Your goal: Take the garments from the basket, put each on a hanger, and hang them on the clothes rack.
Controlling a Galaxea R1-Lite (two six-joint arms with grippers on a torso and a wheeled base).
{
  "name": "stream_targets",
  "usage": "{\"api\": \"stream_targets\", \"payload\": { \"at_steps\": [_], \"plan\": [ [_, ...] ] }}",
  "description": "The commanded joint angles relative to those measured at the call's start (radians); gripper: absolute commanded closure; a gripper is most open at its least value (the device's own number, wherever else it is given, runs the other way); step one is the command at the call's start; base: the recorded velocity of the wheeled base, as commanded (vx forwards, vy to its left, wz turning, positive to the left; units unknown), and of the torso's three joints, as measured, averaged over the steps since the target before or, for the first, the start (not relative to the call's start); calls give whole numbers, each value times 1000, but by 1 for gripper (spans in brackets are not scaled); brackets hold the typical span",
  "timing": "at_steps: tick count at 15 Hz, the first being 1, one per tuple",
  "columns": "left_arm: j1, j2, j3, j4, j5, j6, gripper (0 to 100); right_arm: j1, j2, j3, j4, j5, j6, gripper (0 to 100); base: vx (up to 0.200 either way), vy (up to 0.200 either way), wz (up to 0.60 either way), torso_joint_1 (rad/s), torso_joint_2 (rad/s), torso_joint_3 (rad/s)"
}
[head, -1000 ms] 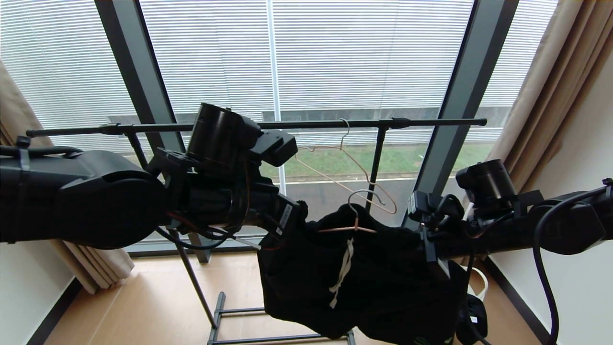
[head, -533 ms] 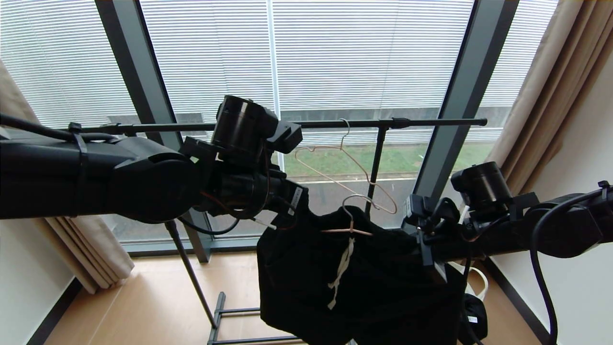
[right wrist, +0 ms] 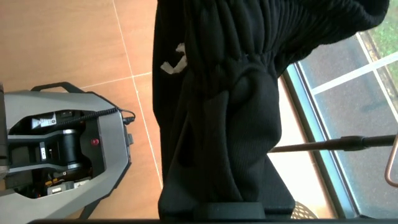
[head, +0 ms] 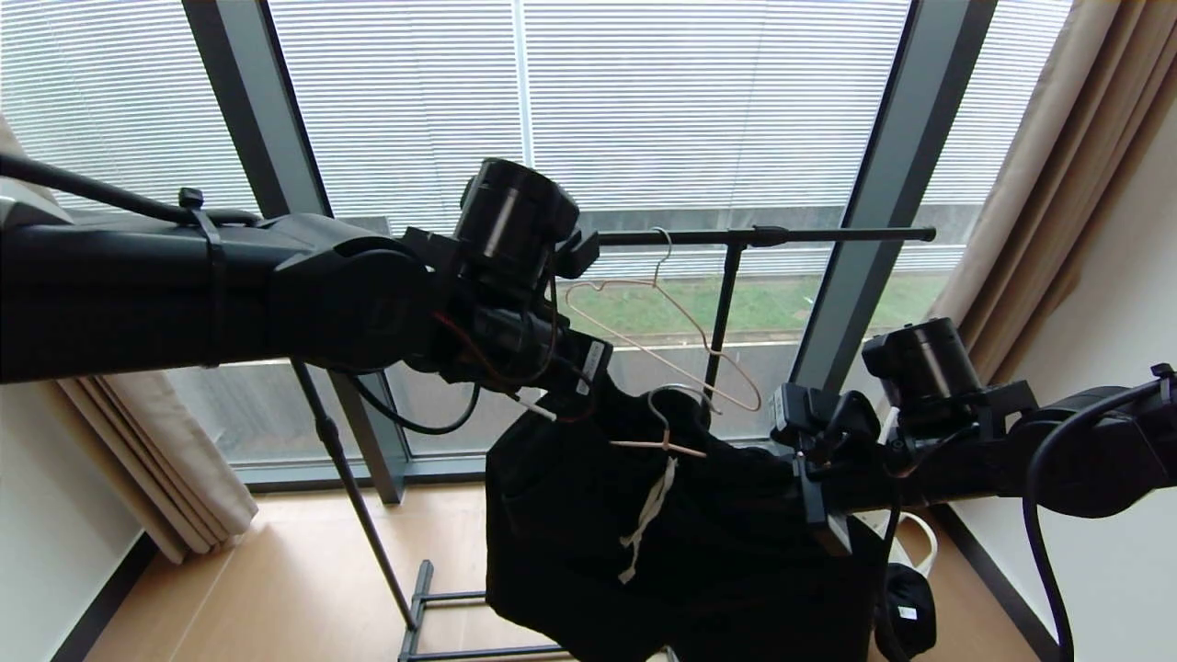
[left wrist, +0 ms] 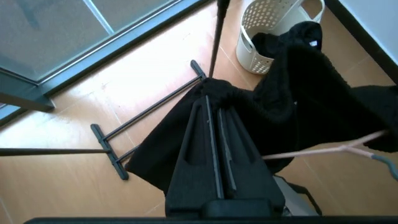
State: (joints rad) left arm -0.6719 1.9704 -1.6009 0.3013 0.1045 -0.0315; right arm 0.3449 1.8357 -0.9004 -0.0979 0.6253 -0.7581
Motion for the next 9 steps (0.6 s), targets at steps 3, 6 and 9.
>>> {"api": "stream_targets", "payload": {
  "at_steps": [3, 6, 9],
  "plan": [
    [-63, -59, 98, 12, 1, 5, 100, -1, 25, -8, -23, -4, 6, 100, 0, 0, 0, 0, 0, 0],
    [-69, -93, 173, 12, 31, 8, 100, -12, 20, -9, -34, -3, 22, 100, 0, 0, 0, 0, 0, 0],
    [-83, -117, 196, 12, 31, 13, 100, -21, 25, -21, -36, -3, 37, 100, 0, 0, 0, 0, 0, 0]
  ]
}}
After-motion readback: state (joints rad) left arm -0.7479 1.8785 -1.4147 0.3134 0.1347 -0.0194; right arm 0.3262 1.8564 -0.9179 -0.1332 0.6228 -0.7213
